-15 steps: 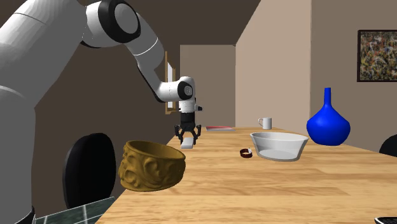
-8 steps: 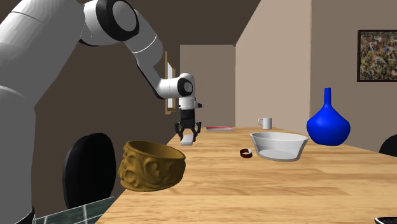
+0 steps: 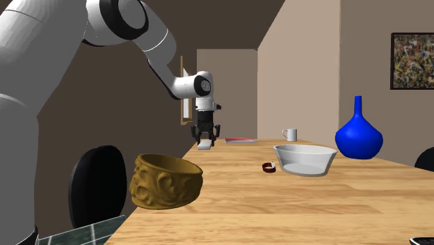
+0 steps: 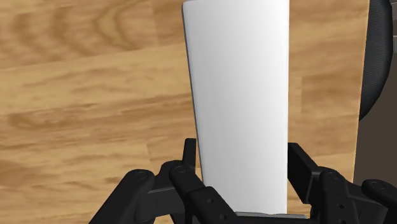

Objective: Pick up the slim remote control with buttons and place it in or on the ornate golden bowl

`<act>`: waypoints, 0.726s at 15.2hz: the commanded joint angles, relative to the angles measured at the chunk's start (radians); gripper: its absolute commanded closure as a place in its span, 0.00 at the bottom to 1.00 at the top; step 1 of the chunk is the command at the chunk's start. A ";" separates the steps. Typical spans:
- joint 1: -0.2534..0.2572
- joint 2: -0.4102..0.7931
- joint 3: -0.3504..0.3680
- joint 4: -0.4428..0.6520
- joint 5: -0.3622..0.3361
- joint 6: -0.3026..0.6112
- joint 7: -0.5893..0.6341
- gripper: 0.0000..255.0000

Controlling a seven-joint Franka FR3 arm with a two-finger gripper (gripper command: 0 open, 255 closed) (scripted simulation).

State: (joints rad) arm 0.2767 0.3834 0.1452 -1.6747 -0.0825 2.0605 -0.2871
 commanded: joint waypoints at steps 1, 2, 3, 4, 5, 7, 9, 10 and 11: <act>0.000 -0.010 0.001 0.013 0.002 -0.023 0.000 1.00; 0.000 -0.014 0.002 0.021 0.003 -0.035 -0.001 1.00; 0.000 -0.019 0.002 0.028 0.004 -0.047 -0.002 1.00; 0.000 -0.022 0.002 0.037 0.005 -0.059 -0.003 1.00; 0.000 -0.026 0.003 0.045 0.006 -0.070 -0.003 1.00; 0.000 -0.033 0.003 0.062 0.007 -0.095 -0.005 1.00; 0.000 -0.039 0.004 0.081 0.009 -0.119 -0.006 1.00; 0.000 -0.041 0.004 0.091 0.009 -0.131 -0.007 1.00; 0.000 -0.044 0.004 0.101 0.010 -0.144 -0.007 1.00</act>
State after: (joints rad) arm 0.2773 0.3428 0.1494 -1.5846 -0.0735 1.9304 -0.2935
